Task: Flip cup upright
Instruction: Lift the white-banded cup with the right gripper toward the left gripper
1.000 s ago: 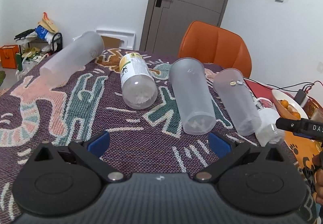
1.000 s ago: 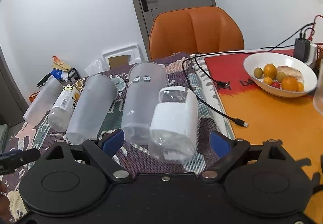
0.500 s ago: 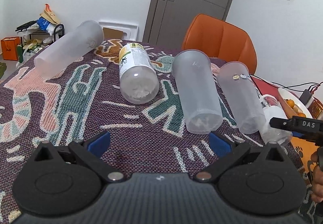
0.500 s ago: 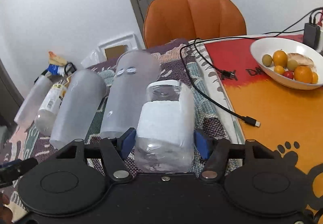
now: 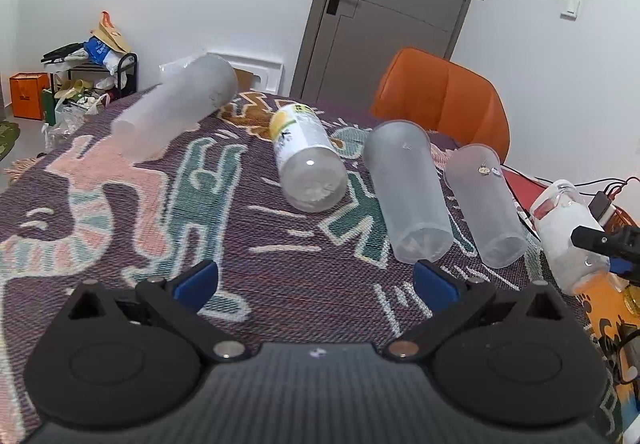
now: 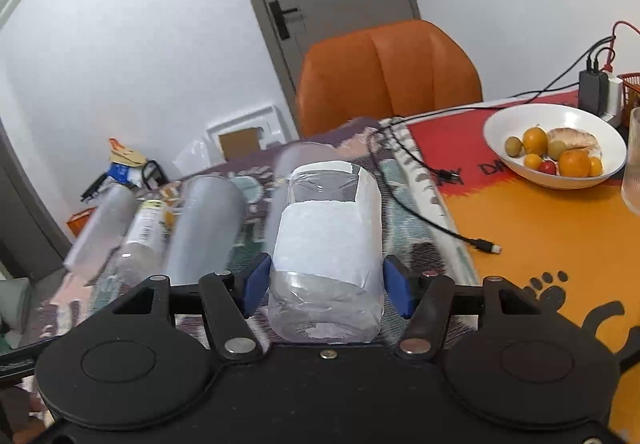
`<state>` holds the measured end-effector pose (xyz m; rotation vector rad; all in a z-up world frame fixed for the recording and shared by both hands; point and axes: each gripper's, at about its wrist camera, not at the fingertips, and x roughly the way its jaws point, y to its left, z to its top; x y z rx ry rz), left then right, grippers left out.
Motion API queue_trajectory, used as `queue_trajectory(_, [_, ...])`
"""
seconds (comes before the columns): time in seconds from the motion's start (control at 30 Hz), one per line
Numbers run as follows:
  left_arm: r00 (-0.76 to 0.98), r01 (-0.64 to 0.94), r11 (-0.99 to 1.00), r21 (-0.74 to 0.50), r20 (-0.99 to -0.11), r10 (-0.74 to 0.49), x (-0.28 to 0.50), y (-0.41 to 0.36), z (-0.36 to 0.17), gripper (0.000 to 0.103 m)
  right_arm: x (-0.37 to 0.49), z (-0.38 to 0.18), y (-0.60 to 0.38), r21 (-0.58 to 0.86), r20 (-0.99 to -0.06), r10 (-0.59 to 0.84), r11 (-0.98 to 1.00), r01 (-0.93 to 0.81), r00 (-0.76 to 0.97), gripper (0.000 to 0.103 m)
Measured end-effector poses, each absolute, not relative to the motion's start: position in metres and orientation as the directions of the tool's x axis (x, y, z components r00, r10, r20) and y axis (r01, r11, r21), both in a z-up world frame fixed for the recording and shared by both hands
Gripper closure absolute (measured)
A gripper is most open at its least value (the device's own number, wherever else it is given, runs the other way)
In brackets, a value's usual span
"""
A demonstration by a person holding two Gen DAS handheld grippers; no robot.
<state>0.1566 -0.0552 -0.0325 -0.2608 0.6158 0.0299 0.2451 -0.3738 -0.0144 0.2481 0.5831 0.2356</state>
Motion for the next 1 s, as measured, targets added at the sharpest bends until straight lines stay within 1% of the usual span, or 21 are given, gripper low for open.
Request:
queue_trajectory(0.23, [0.831, -0.122, 0.960, -0.252, -0.554, -0.039, 0.133, -0.028, -0.022, 0.000, 0.223, -0.011, -0.337, 0.335, -0.489, 0.391, 0.909, -0.246, 0.779, 0.045])
queue_trajectory(0.43, [0.839, -0.136, 0.957, -0.257, -0.544, -0.027, 0.109, -0.005, -0.017, 0.000, 0.208, -0.011, -0.299, 0.358, -0.488, 0.470, 0.876, -0.322, 0.735, 0.045])
queue_trajectory(0.77, [0.843, -0.166, 0.947, -0.273, -0.538, -0.007, 0.071, 0.037, -0.014, 0.000, 0.186, -0.026, -0.244, 0.368, -0.523, 0.537, 0.843, -0.393, 0.661, 0.045])
queue_trajectory(1.0, [0.842, -0.187, 0.945, -0.267, -0.539, 0.014, 0.050, 0.055, -0.012, 0.000, 0.169, -0.027, -0.214, 0.365, -0.532, 0.574, 0.819, -0.444, 0.623, 0.045])
